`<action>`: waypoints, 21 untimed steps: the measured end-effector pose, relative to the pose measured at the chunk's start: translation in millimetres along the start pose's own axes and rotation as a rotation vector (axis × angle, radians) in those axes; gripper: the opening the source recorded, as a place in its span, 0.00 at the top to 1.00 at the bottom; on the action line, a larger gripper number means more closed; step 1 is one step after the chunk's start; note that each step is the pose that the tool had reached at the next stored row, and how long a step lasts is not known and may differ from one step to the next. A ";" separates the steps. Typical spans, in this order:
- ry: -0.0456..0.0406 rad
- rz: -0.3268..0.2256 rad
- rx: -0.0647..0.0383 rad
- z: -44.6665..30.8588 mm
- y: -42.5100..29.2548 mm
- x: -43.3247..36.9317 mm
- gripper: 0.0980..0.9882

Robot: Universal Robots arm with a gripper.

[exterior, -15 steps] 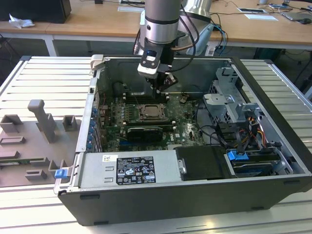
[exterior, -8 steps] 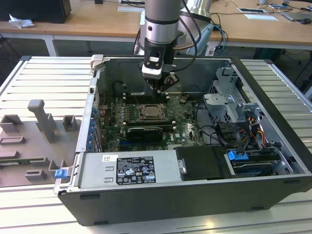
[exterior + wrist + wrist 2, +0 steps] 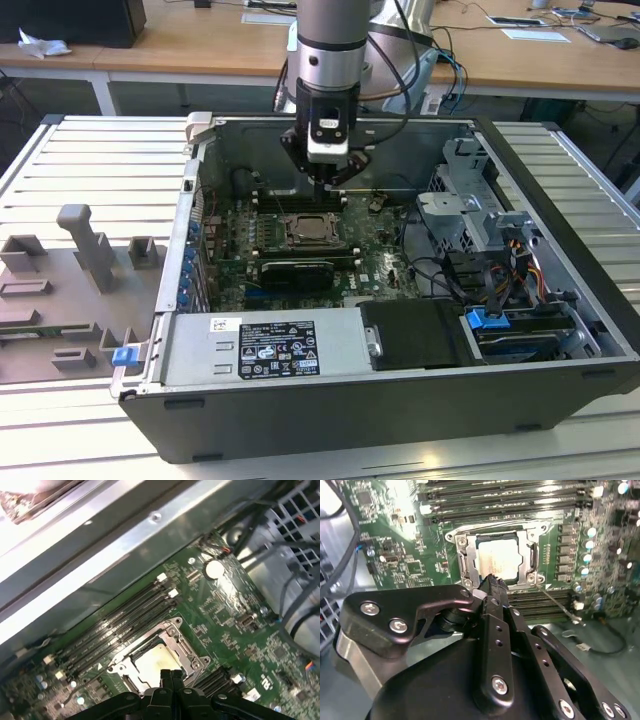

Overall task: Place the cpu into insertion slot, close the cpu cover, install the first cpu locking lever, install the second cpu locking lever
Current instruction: 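Install the first cpu locking lever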

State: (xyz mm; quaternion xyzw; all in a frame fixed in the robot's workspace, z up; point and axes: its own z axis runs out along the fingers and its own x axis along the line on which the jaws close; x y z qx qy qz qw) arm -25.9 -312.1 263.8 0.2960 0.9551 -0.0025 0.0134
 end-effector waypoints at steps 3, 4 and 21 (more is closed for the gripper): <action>0.0002 -0.070 -0.002 0.1 0.0 0.0 0.99; 0.0004 -0.110 -0.003 0.2 0.0 0.0 0.99; 0.0023 -0.697 -0.019 1.7 0.0 0.1 0.99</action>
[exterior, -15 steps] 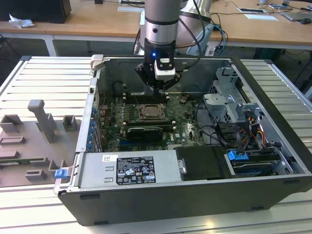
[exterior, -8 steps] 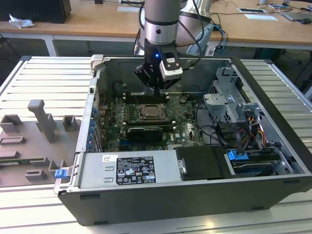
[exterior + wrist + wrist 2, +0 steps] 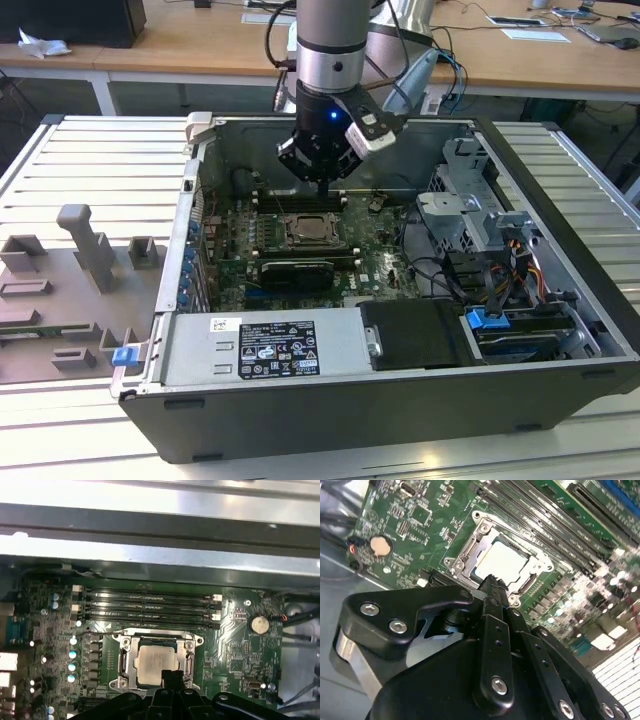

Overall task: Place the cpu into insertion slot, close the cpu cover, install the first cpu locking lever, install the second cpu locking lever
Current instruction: 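Install the first cpu locking lever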

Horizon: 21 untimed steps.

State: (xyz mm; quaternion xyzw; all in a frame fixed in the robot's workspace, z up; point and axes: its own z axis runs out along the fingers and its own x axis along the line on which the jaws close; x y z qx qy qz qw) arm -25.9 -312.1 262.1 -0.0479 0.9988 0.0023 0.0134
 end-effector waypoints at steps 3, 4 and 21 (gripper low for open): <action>0.0002 -0.069 -0.002 0.1 0.0 0.0 0.99; 0.0003 -0.106 -0.003 0.1 0.0 0.0 0.99; 0.0075 -0.073 -0.018 0.2 0.4 4.6 0.99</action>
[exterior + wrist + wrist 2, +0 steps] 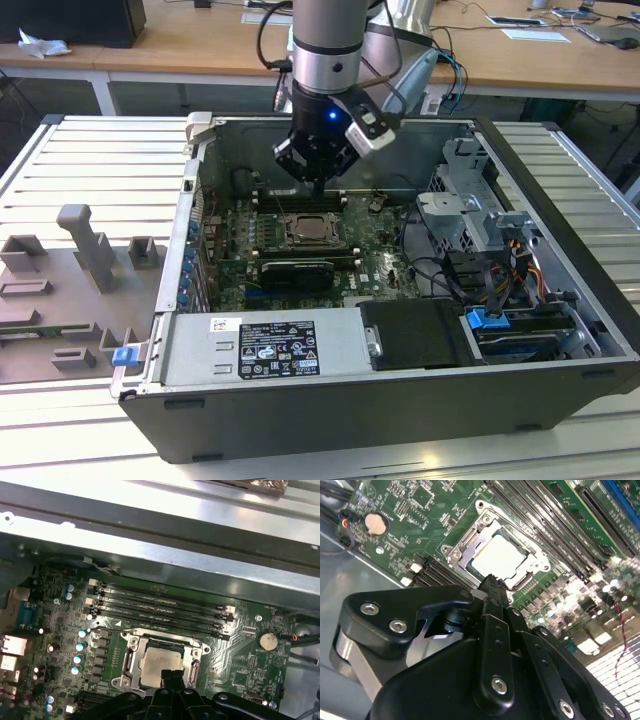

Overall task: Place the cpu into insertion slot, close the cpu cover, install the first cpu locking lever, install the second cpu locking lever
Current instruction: 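Install the first cpu locking lever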

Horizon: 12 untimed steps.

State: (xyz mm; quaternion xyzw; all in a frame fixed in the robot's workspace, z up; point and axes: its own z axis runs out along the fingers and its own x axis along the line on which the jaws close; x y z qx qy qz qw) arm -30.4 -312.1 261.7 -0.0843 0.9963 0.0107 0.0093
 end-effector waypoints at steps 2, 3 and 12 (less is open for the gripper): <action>-0.0003 0.020 0.000 0.1 0.0 0.0 0.99; -0.0004 0.023 0.000 0.1 0.0 0.0 0.99; -0.0023 0.030 -0.002 -0.2 3.6 20.1 0.99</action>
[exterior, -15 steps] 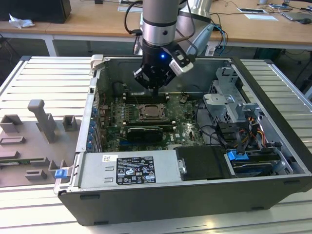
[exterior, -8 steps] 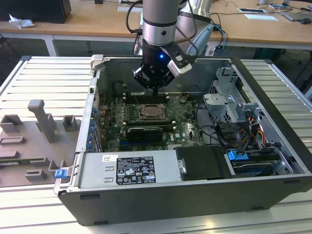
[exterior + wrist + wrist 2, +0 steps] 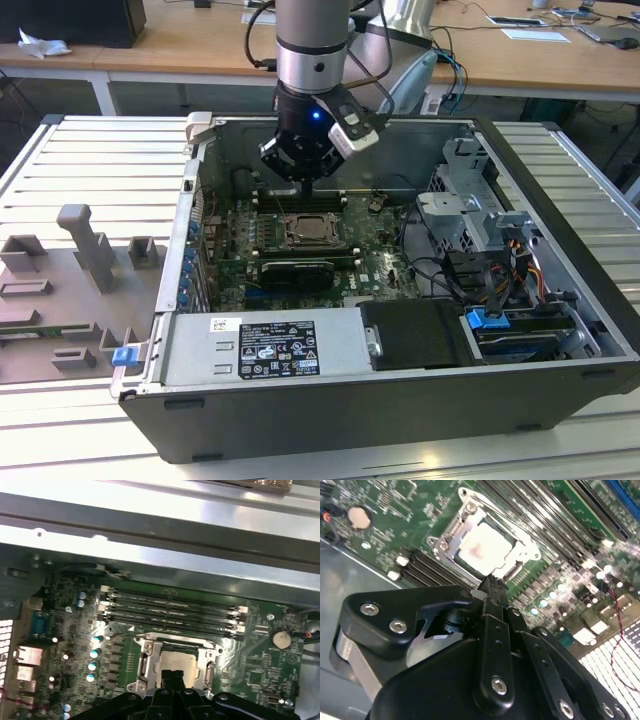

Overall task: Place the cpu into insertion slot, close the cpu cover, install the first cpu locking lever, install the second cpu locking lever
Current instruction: 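Install the first cpu locking lever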

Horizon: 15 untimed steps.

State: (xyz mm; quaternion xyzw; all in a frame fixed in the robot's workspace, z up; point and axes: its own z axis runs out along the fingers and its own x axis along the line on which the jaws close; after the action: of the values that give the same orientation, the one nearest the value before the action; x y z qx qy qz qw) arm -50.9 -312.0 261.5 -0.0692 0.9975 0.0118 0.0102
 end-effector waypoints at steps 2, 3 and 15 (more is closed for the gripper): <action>-0.0004 0.029 0.001 0.3 0.1 0.8 0.99; -0.0006 0.040 0.001 0.5 0.0 0.8 0.99; -0.0031 0.120 0.003 1.2 2.2 16.6 0.99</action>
State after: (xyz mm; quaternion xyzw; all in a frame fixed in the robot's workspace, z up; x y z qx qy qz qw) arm -67.6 -312.0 260.0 -0.0094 0.9998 0.0111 0.0111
